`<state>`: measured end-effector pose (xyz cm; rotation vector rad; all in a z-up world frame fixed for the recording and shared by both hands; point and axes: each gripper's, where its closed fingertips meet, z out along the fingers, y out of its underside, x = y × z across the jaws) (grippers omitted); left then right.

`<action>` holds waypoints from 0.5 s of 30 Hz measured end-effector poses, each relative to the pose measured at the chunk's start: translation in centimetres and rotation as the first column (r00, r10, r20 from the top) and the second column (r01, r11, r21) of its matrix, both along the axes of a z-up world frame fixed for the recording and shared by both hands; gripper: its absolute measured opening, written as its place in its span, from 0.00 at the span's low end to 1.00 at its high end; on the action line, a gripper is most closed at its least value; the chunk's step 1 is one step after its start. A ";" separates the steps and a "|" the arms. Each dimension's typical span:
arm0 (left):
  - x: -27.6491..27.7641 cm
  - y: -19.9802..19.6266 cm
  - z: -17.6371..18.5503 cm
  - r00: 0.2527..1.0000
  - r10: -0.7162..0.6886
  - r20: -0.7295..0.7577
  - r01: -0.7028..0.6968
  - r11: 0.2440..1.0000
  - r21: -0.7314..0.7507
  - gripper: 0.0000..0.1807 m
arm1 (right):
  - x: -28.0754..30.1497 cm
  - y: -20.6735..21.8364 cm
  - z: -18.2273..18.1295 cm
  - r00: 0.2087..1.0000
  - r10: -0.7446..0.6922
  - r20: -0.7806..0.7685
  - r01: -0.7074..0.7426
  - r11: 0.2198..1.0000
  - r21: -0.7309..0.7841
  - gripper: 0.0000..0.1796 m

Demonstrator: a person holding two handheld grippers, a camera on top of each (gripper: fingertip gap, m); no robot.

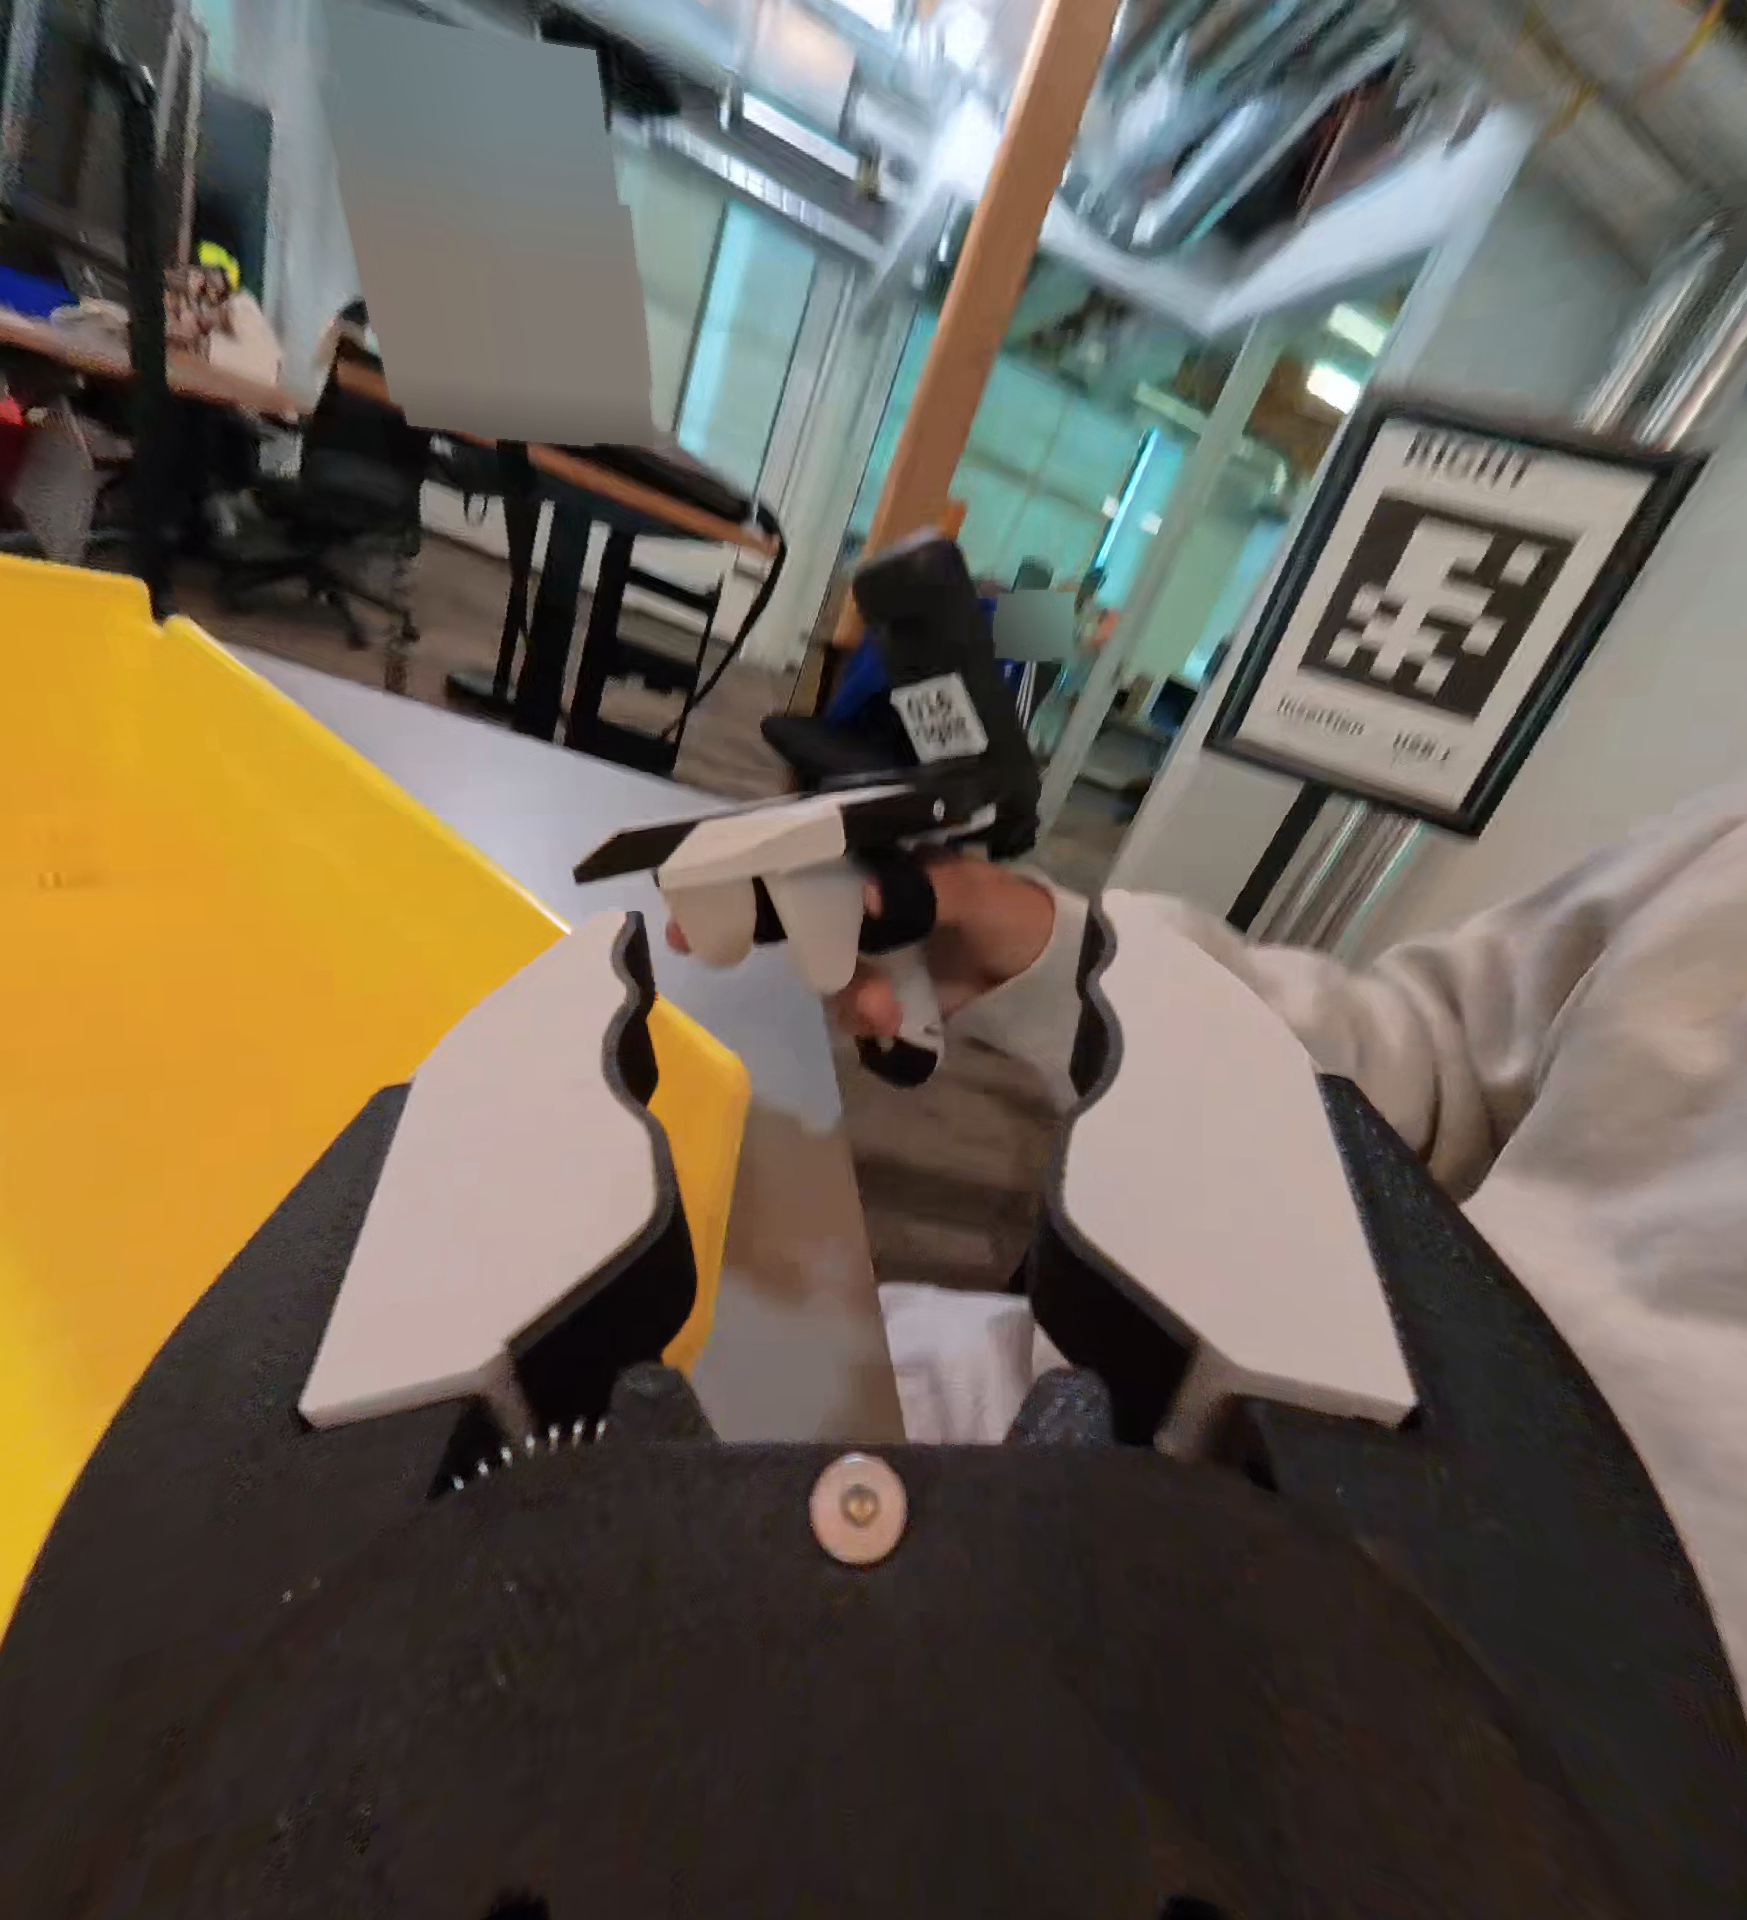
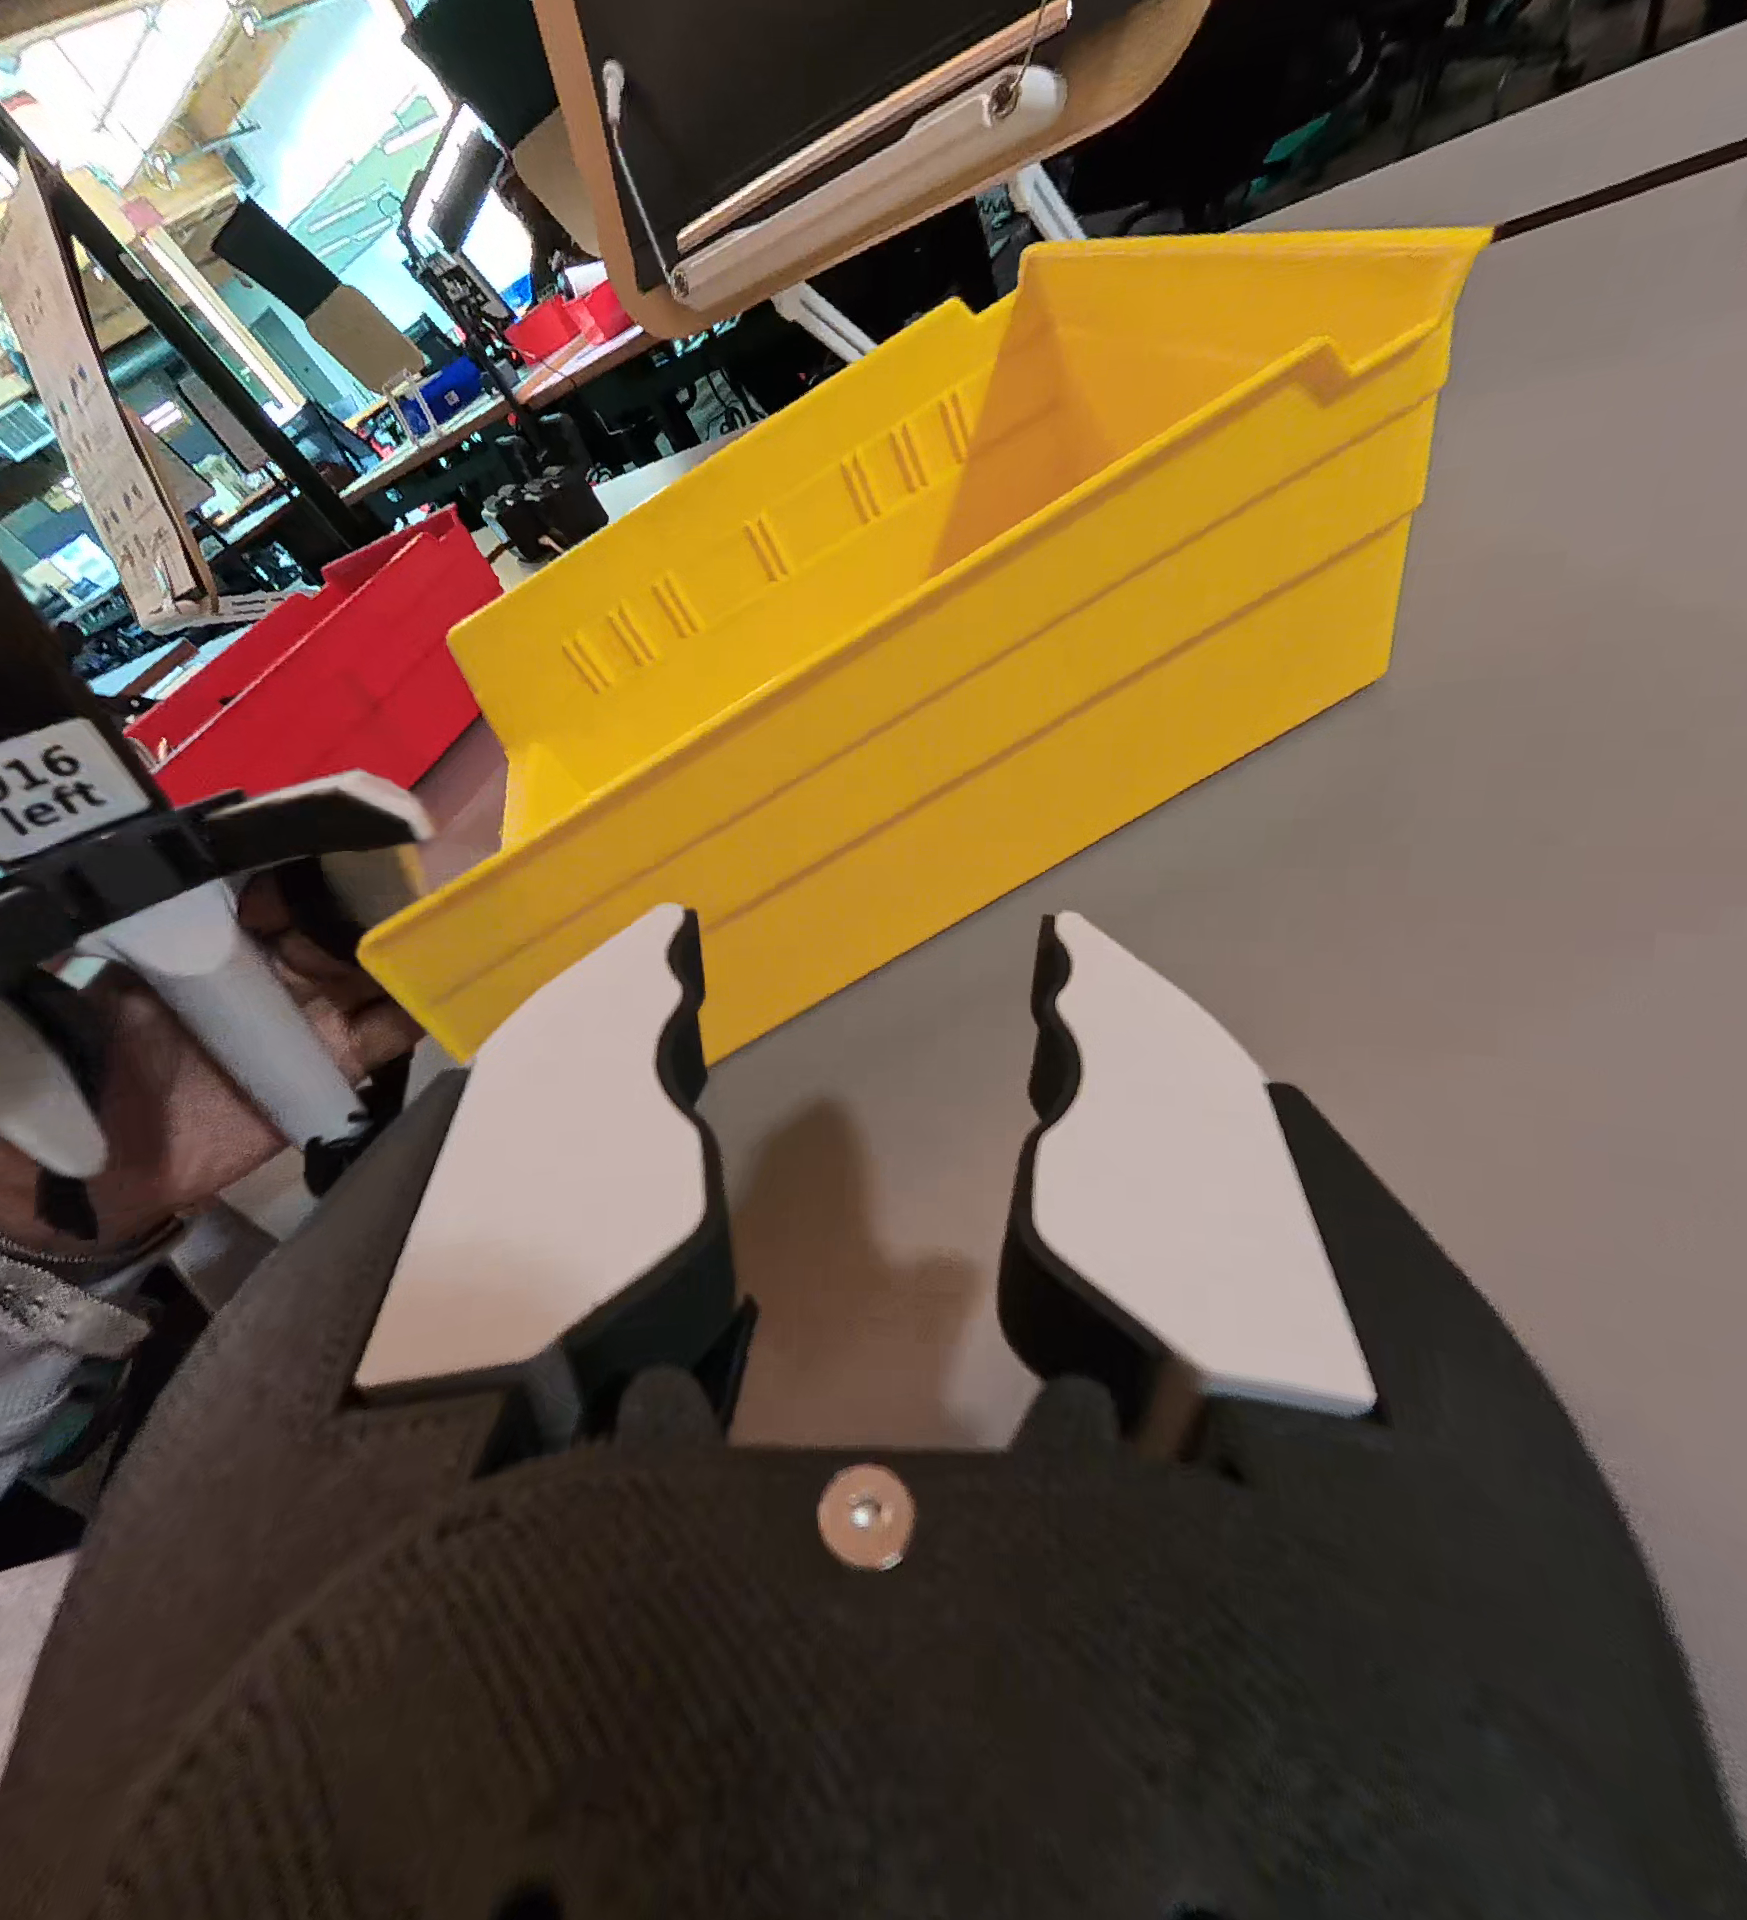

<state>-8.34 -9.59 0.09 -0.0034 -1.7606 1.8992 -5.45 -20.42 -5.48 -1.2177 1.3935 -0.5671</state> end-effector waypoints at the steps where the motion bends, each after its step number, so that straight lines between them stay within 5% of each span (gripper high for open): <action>1: 0.6 0.3 0.5 1.000 0.020 -0.020 -0.020 0.999 -0.028 0.44 | 0.0 -0.2 0.2 1.000 -0.006 0.007 0.006 1.000 0.009 0.34; 5: 5.9 3.3 2.9 0.958 0.287 0.011 -0.282 0.949 -0.139 0.42 | -0.1 -0.4 1.1 0.999 -0.014 0.052 0.012 1.000 0.029 0.36; 8: 12.2 7.1 2.9 0.806 0.591 0.019 -0.583 0.800 -0.144 0.47 | -0.1 -0.1 1.5 0.997 -0.004 0.075 0.003 1.000 0.014 0.36; 12: 19.5 11.4 -0.5 0.556 0.830 0.041 -0.831 0.556 0.031 0.64 | -0.1 0.0 1.2 0.998 0.008 0.061 -0.009 1.000 0.015 0.36; 15: 21.3 11.1 -4.6 0.587 0.808 0.045 -0.791 0.560 0.246 0.72 | -0.1 -0.2 1.4 0.998 0.002 0.070 -0.005 0.999 0.042 0.36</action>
